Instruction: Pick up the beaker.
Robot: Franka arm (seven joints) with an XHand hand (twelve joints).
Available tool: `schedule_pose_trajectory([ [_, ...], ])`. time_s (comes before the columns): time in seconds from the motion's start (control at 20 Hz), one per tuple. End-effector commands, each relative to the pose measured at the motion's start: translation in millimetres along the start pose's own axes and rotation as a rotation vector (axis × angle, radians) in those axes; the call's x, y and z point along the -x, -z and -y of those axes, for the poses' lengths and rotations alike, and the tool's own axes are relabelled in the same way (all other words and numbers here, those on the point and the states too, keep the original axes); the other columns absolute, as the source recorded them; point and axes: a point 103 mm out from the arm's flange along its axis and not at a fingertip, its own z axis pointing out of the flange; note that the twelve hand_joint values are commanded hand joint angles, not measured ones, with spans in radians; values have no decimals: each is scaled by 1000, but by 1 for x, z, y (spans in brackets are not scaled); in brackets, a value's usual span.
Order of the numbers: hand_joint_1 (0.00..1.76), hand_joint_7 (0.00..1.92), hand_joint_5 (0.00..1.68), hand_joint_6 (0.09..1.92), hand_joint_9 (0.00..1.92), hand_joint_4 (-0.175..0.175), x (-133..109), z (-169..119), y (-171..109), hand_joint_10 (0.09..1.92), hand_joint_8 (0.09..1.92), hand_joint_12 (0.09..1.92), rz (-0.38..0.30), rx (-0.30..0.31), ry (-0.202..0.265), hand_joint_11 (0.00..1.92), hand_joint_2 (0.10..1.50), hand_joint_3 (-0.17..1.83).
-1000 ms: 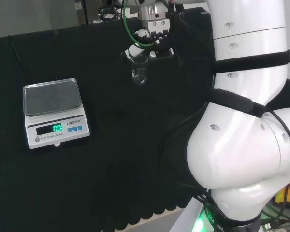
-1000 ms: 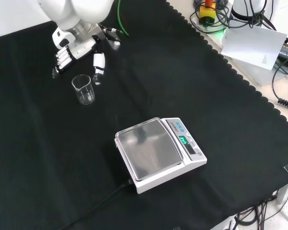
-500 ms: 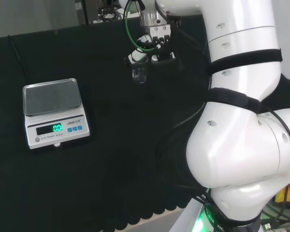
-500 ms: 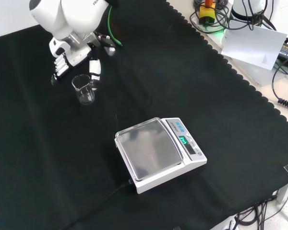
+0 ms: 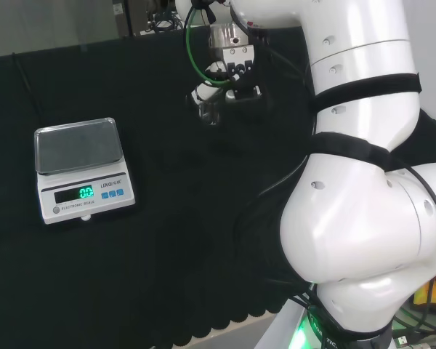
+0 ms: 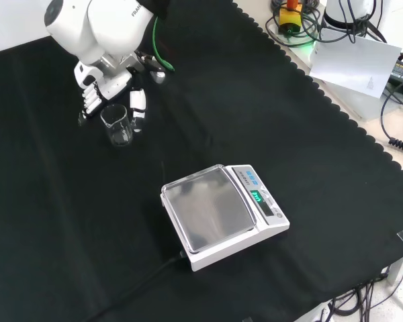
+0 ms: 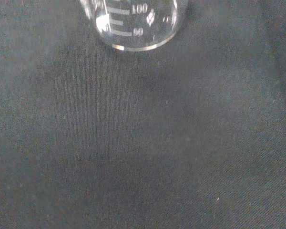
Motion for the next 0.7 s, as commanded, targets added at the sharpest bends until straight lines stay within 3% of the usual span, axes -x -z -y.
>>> schedule_pose_trajectory([
  [0.05, 413, 0, 10, 87, 93, 20, 12, 4, -13, 832, 494, 1335, -1, -3, 5, 0, 741, 139],
  [0.15, 449, 4, 41, 87, 122, 25, 11, 4, -14, 835, 552, 1385, 11, 8, -8, 0, 756, 139],
  [0.2, 470, 20, 65, 87, 157, 29, 9, 3, -14, 837, 583, 1434, 14, 15, -46, 0, 764, 141],
  [0.25, 502, 60, 102, 87, 228, 34, 3, 1, -13, 831, 621, 1462, 24, 32, -52, 50, 772, 146],
  [0.45, 699, 366, 366, 90, 678, 43, -18, -12, -15, 711, 769, 1335, 41, 104, -45, 476, 793, 256],
  [0.5, 757, 450, 435, 179, 814, 38, -21, -14, -16, 667, 807, 1260, 43, 113, -42, 624, 777, 335],
  [0.6, 851, 587, 463, 603, 1033, 17, -23, -17, -19, 609, 906, 1089, 35, 142, -41, 900, 743, 485],
  [0.7, 909, 715, 508, 960, 1193, -17, -29, -21, -20, 604, 1055, 952, 42, 147, -79, 1109, 746, 565],
])
